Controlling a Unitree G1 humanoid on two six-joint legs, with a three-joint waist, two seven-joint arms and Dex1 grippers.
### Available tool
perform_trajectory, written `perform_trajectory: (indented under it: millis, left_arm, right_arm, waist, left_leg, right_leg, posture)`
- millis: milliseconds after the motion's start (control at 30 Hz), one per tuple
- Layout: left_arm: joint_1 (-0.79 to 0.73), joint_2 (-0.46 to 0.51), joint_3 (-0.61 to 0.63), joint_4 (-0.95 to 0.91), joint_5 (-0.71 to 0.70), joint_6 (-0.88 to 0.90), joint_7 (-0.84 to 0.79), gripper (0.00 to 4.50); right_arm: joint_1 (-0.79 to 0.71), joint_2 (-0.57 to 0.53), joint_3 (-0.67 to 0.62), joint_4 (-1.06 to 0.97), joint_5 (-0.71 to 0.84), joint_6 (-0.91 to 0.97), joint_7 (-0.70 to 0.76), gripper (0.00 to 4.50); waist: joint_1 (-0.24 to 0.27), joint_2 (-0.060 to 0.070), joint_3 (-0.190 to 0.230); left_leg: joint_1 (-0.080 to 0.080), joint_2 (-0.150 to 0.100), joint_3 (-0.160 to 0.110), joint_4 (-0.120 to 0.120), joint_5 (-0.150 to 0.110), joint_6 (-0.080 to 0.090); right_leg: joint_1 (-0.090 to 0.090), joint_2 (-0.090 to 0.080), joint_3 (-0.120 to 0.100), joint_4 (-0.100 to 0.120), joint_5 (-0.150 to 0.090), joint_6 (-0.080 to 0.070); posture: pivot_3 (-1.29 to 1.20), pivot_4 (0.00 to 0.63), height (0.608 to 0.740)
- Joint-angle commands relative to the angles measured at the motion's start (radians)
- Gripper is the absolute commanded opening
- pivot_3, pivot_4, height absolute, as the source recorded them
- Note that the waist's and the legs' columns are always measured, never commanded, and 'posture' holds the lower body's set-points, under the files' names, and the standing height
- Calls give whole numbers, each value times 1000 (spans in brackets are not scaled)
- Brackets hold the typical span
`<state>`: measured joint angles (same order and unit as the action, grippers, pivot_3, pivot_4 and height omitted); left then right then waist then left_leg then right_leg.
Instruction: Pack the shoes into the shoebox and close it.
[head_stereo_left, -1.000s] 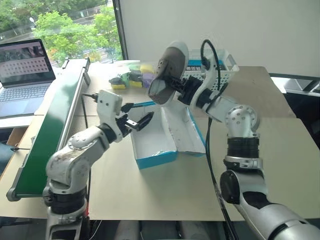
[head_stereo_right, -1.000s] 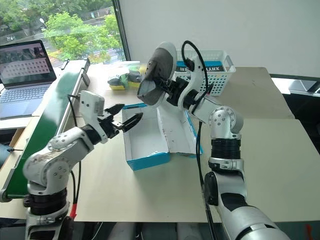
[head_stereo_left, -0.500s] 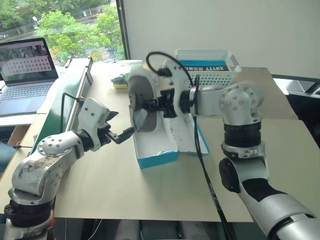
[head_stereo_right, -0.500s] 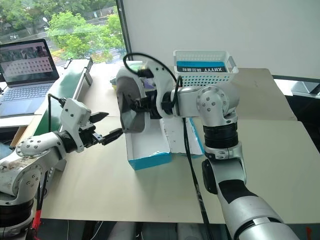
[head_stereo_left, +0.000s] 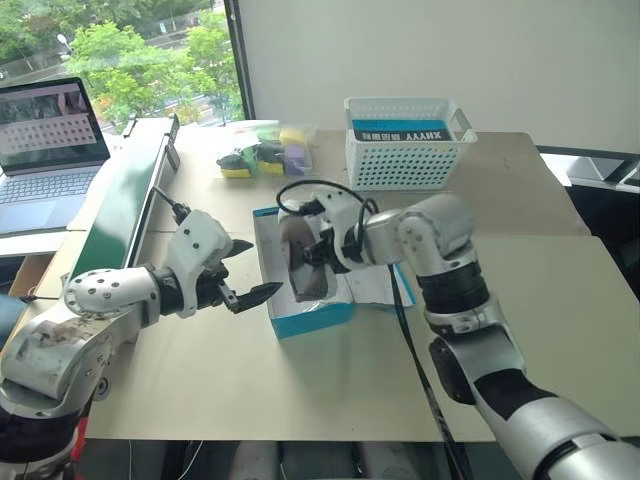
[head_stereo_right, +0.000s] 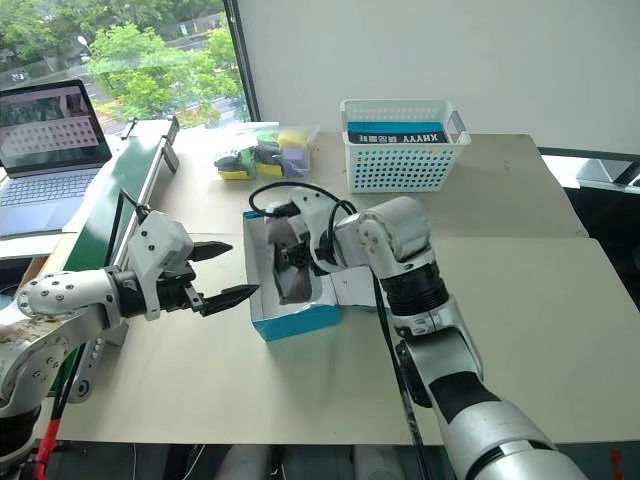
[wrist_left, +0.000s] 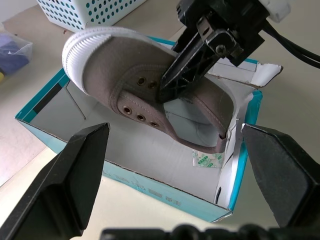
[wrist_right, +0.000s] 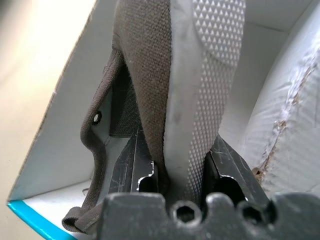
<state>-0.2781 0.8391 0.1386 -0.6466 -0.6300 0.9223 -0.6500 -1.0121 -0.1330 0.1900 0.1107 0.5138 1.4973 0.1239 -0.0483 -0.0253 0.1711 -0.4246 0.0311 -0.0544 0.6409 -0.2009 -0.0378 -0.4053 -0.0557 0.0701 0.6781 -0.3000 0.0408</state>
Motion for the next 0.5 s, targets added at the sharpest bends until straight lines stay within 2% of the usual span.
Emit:
perform_trajectory:
  millis: [33, 233, 500]
  left_arm:
    - [-27, 15, 9, -29, -7, -13, -5, 4500]
    - [-40, 2, -1, -35, -14, -5, 4, 4500]
    - [-54, 0, -2, -38, -31, 4, 13, 4500]
  right_arm:
    - [26, -13, 25, 0, -48, -69, 26, 585]
    - [88, 6, -19, 51, -99, -180, 46, 585]
    - [134, -9, -8, 122, -209, -321, 44, 585]
  waist:
    - [0, 0, 0]
    - [-1, 0, 0]
    - [-5, 0, 0]
  left_leg:
    - [0, 0, 0, 0, 0, 0]
    - [1, 0, 0, 0, 0, 0]
    - [4, 1, 0, 0, 0, 0]
  right_leg:
    - [0, 0, 0, 0, 0, 0]
    - [1, 0, 0, 0, 0, 0]
    - [3, 1, 0, 1, 0, 0]
  posture:
    - [0, 150, 740]
    - [0, 150, 740]
    - [0, 150, 740]
